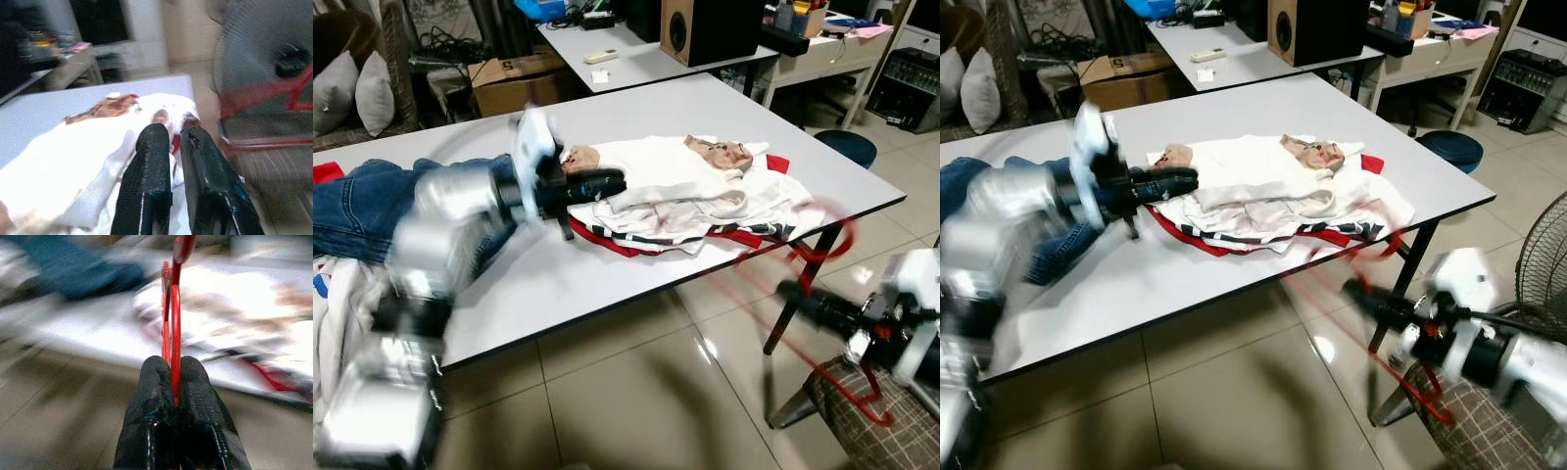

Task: Hang hanger

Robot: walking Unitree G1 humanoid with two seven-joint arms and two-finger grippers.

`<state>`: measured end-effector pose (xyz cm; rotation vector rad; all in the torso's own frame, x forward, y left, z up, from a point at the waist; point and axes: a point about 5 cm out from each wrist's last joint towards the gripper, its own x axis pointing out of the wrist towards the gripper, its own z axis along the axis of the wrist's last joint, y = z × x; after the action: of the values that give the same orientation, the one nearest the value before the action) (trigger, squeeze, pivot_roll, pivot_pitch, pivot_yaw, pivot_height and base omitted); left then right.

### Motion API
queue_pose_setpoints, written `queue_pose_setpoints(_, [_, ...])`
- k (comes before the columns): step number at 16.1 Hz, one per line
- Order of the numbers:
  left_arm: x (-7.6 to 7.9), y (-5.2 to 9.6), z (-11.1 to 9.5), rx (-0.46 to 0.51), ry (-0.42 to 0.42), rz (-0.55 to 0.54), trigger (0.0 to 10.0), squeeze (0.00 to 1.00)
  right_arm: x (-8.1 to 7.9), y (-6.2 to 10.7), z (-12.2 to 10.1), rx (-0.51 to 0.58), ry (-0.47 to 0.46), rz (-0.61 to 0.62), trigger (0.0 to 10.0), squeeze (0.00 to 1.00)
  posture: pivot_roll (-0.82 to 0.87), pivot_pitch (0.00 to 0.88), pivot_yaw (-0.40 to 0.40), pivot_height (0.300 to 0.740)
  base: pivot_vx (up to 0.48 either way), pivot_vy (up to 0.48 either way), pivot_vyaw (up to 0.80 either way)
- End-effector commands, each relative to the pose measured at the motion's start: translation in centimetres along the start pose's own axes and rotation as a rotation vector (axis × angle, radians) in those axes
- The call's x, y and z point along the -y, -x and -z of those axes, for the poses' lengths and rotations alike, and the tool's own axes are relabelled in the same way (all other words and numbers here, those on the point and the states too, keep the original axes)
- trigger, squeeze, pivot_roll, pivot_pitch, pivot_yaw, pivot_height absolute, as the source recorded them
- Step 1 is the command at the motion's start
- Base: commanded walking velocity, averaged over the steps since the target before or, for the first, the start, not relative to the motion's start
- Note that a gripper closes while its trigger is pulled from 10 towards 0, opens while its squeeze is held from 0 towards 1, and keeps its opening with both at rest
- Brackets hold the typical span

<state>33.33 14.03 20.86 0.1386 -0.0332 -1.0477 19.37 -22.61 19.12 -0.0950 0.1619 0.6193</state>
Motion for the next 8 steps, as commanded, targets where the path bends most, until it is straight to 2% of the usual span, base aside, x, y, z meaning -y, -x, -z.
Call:
queue_pose_setpoints(1, [0.8,0.1,-0.1,0.014,-0.033,-0.108,10.0,0.00,-0.2,0.1,-0.6,0.043,0.016,0.134,0.0,0.00,-0.09,0.000,0.101,0.740,0.000,0.000,0.00])
queue_pose_setpoints(2, [1.4,0.0,0.6,0.011,-0.028,-0.150,10.0,0.00,-0.5,-0.1,-0.6,0.069,-0.006,0.177,0.0,0.00,-0.10,0.000,0.102,0.740,0.000,0.000,0.00])
queue_pose_setpoints(3, [2.2,0.0,2.0,-0.006,0.000,-0.258,10.0,0.00,-1.0,-0.6,-0.6,0.112,-0.040,0.244,0.0,0.00,-0.10,0.000,0.097,0.740,0.000,0.000,0.00])
queue_pose_setpoints(4, [2.9,0.0,3.2,-0.020,0.023,-0.343,10.0,0.00,-1.0,-1.1,-0.4,0.164,-0.085,0.357,0.0,0.00,-0.10,0.000,0.090,0.740,0.000,0.000,0.00])
queue_pose_setpoints(5, [3.7,0.0,3.9,-0.033,0.051,-0.380,10.0,0.00,-0.8,-1.4,0.1,0.169,-0.119,0.462,0.0,0.00,-0.10,0.000,0.079,0.740,0.000,0.000,0.00])
queue_pose_setpoints(6, [4.1,-0.1,4.0,-0.021,0.038,-0.398,10.0,0.00,-0.6,-1.7,0.9,0.148,-0.188,0.511,10.0,0.00,-0.09,0.000,0.066,0.740,0.000,0.000,0.00])
queue_pose_setpoints(7, [4.7,-0.4,4.4,-0.019,0.014,-0.444,10.0,0.00,-0.4,-2.1,2.8,0.067,-0.263,0.601,10.0,0.00,-0.08,0.000,0.057,0.740,0.000,0.000,0.00])
queue_pose_setpoints(8, [5.1,-0.6,4.9,-0.035,0.049,-0.497,10.0,0.00,-0.4,-2.5,3.4,0.037,-0.249,0.654,10.0,0.00,-0.08,0.000,0.052,0.740,0.000,0.000,0.00])
